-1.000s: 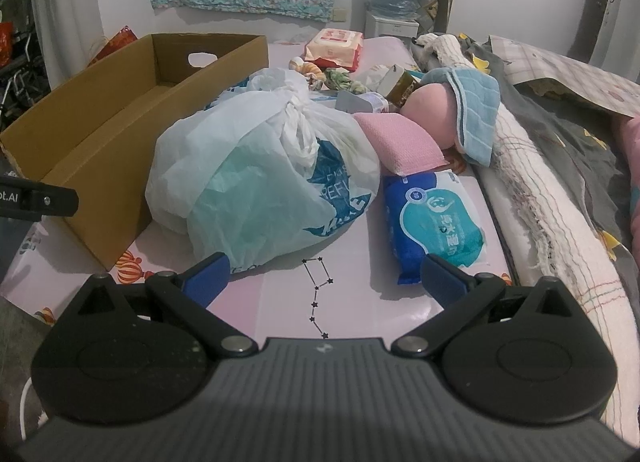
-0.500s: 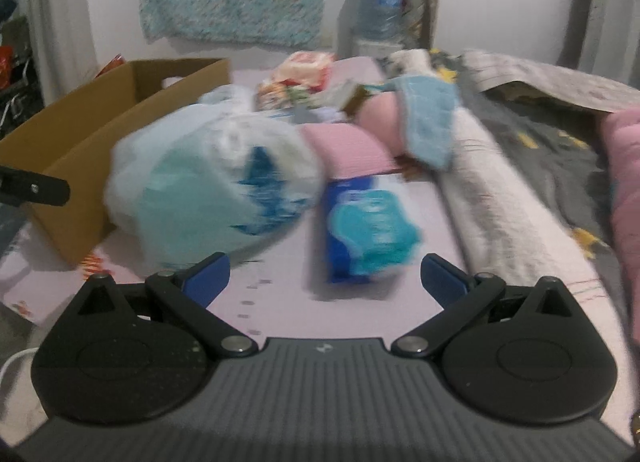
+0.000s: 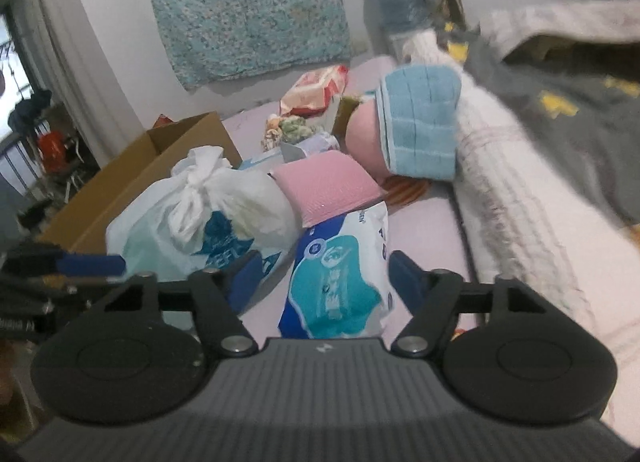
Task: Organize soft objects
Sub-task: 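Move the right tool to the blue wet-wipes pack and close on it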
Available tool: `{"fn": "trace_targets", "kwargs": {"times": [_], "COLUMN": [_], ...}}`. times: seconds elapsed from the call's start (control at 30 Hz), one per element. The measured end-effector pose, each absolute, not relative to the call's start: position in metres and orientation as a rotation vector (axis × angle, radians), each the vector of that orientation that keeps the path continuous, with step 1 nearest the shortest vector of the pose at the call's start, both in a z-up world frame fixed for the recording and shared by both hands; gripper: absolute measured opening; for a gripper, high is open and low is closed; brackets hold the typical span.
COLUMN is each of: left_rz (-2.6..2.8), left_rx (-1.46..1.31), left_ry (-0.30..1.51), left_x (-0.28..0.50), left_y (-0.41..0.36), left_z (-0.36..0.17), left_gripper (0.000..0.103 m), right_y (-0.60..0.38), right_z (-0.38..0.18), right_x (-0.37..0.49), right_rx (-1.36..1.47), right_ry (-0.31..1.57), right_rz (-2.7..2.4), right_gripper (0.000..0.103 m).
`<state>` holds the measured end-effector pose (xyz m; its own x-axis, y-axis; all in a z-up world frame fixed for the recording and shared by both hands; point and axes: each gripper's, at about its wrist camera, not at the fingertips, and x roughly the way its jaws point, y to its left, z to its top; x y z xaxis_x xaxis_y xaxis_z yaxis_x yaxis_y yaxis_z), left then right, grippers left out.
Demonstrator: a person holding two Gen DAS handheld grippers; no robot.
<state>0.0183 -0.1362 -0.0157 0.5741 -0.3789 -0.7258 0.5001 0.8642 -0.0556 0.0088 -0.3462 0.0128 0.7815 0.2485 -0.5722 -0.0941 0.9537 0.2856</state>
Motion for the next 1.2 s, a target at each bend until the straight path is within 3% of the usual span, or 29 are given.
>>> {"fn": "trace_targets", "kwargs": {"times": [0.13,0.27,0.47,0.57,0.83,0.9,1.07,1.2], "left_rz": [-0.551,-0.595,-0.636,-0.645,-0.675,-0.679,-0.694,-0.702], "left_rx": [0.163,0.175,0.176,0.182,0.246,0.254,0.247,0.231], "left_ry": [0.864,0.927,1.02,1.057,1.097,1.111,1.163,1.217], "left_x": [0.035,0.049,0.062,0.065,0.075,0.079,0.089,0.097], "left_y": [-0.155,-0.169,-0.187,-0.194,-0.22,-0.227,-0.242,-0.249], "left_z": [-0.022,-0.032,-0.05,-0.057,-0.07,-0.074,-0.085,-0.095], "left_gripper": [0.035,0.035,0.043,0.059,0.072,0.078,0.087,0.089], "right_y": [-0.359,-0.362,-0.362,-0.367,-0.392,-0.4,-0.402,-0.398], "right_z": [-0.007,-0.033,-0.04,-0.042,-0.041,-0.042,-0.051,-0.061], "right_x": [0.043,0.063,0.045,0.03,0.022,0.025,0.035,0.041], "right_rx": [0.316,0.359,0.345,0.376,0.578,0.633,0.688,0.706], "right_ry": [0.706,0.814,0.848,0.867,0.829,0.817,0.854,0.883], "right_rz": [0.195,0.21,0.263,0.281,0.306,0.301,0.311,0.307], "right_gripper": [0.055,0.039,0.033,0.033,0.036,0.043,0.048,0.049]}}
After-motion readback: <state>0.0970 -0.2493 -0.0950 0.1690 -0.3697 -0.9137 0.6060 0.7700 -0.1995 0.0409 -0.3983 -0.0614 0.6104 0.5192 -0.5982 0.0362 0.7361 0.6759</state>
